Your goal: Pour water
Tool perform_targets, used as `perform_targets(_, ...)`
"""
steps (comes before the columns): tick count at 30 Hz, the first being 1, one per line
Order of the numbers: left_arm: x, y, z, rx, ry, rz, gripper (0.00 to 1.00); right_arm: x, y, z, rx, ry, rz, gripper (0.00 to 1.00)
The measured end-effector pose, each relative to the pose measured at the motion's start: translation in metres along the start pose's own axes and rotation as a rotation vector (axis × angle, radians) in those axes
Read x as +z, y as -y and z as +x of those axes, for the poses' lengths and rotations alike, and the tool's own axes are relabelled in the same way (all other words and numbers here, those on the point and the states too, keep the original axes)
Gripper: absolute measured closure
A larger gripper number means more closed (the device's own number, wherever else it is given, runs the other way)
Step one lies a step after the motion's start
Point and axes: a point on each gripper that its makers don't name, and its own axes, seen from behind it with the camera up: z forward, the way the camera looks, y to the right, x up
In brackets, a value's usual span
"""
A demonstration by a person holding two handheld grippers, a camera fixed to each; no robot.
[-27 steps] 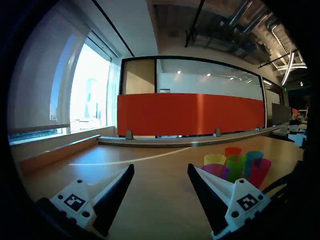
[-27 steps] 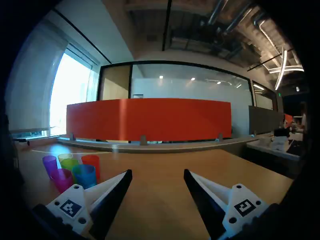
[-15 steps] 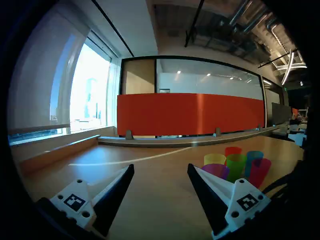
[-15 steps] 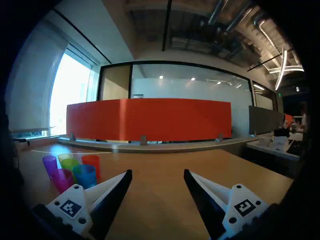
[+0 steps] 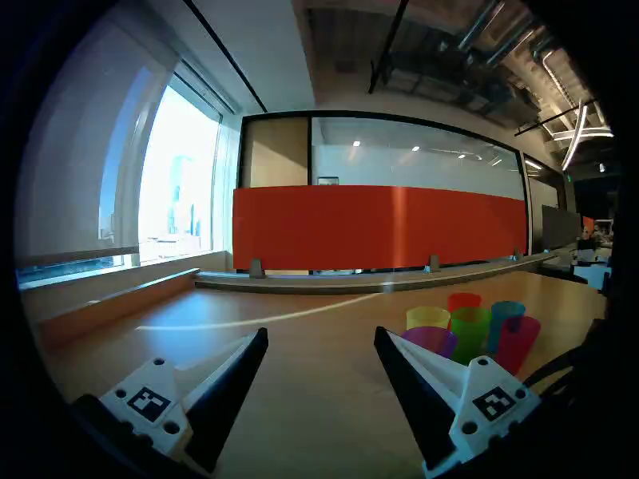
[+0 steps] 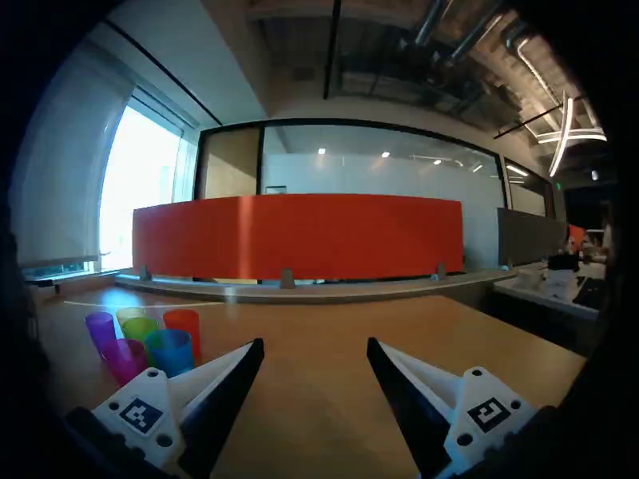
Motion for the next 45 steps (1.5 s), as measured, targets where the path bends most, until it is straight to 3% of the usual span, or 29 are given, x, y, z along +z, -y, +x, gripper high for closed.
perform_targets(8,0.004,0.0,0.02,0.02,0.012,-0.02,0.01,0.006,0.007,0.024,-0.019,0.0,0.023,0.0)
perform_targets(18,0.019,-0.004,0.078,0.053,0.024,-0.066,0.01,0.014,0.007,0.067,-0.011,0.033,0.036,0.0)
perform_targets(26,0.03,-0.019,0.122,0.016,0.029,-0.123,0.01,0.021,0.008,0.11,0.005,0.052,0.065,0.0)
perform_targets(32,0.035,-0.024,0.159,-0.003,0.02,-0.15,0.01,0.024,0.015,0.141,-0.036,0.047,0.096,0.0)
perform_targets(38,0.038,-0.026,0.193,0.013,0.006,-0.161,0.01,0.026,0.022,0.175,-0.067,0.026,0.109,0.0)
perform_targets(45,0.039,-0.032,0.207,0.013,0.001,-0.182,0.01,0.026,0.029,0.188,-0.074,0.02,0.124,0.0)
